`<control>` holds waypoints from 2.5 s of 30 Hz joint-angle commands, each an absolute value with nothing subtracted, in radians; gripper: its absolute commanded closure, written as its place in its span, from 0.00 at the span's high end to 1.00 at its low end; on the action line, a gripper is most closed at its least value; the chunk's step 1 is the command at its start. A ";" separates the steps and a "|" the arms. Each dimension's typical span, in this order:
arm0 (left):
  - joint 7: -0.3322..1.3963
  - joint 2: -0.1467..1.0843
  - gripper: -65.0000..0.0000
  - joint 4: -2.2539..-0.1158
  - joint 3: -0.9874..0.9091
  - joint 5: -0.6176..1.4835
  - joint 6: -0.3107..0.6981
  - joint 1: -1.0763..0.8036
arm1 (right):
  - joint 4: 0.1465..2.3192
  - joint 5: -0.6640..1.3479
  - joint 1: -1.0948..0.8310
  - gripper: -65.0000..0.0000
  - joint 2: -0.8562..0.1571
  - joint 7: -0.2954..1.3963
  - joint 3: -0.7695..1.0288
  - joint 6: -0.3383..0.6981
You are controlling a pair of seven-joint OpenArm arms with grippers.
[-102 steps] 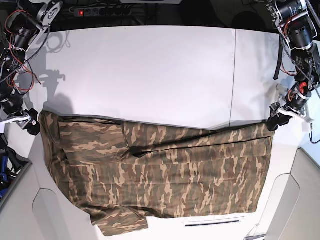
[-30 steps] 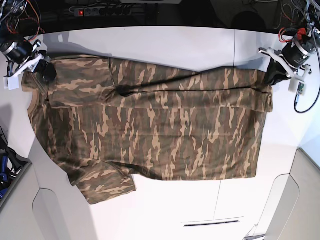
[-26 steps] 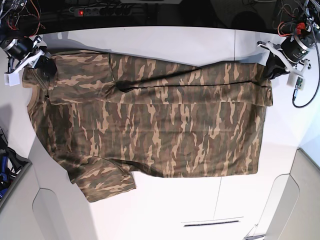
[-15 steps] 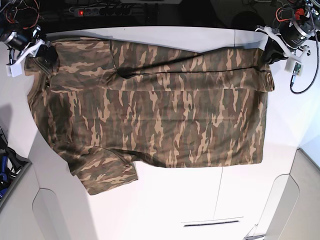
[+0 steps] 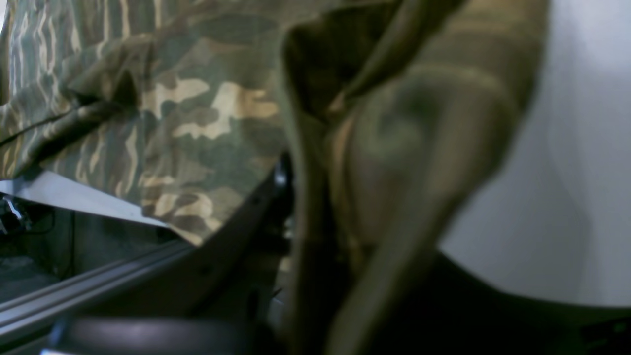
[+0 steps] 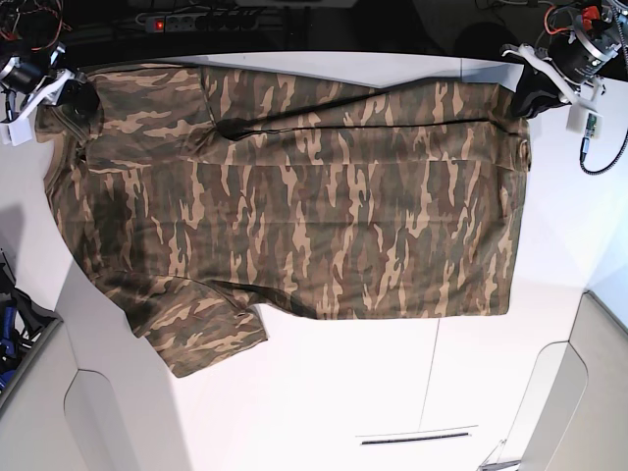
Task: Fold the T-shirt properly
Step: 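Lay the folded edge down with both grippers and release, then move both grippers to the shirt's hem corners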
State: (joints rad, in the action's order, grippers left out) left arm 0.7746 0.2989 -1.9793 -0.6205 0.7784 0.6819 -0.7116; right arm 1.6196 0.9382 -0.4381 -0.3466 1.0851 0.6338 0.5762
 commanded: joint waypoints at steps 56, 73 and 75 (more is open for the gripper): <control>0.587 0.510 0.63 -1.136 -0.396 0.638 0.606 0.174 | 0.868 0.452 0.410 0.52 -0.440 0.561 0.492 0.542; 0.473 0.400 0.63 -0.868 -0.312 0.498 0.504 0.349 | 0.766 0.345 0.407 0.52 -0.384 0.474 0.492 0.474; 0.470 0.394 0.63 -0.868 -0.312 0.495 0.505 0.349 | 0.754 0.344 0.407 0.52 -0.372 0.474 0.492 0.474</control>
State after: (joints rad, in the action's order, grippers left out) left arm 0.4618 0.3820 -0.8589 -0.3115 0.5007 0.5053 0.3305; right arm 0.7517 0.3523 0.3916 -0.3664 0.4515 0.4931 0.4782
